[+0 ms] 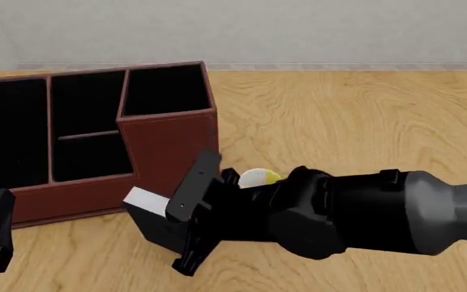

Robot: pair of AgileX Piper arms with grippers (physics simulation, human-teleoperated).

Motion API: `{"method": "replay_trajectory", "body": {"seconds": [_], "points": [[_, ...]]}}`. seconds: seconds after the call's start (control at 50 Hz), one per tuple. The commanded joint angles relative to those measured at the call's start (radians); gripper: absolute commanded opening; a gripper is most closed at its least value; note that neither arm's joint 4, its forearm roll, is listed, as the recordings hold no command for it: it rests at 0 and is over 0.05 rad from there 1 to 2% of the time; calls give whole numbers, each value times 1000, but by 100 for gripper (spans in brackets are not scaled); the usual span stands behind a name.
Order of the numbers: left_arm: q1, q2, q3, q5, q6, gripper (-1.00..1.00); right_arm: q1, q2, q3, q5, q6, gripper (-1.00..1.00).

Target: Pick up the book and place it in the right compartment of the caddy.

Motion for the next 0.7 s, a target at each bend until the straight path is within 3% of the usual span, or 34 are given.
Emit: {"method": "replay_trajectory", "body": {"seconds": [0.02,0.34,0.7], "points": [[-15,0,0,-7,-4,100,21,-120,37,45,28,-100],[-15,0,0,-13,-13,100,37,-324,27,217,42,-100],[-21,0,-1,-23,-30,100,51,-467,-136,519,59,-100]]}}
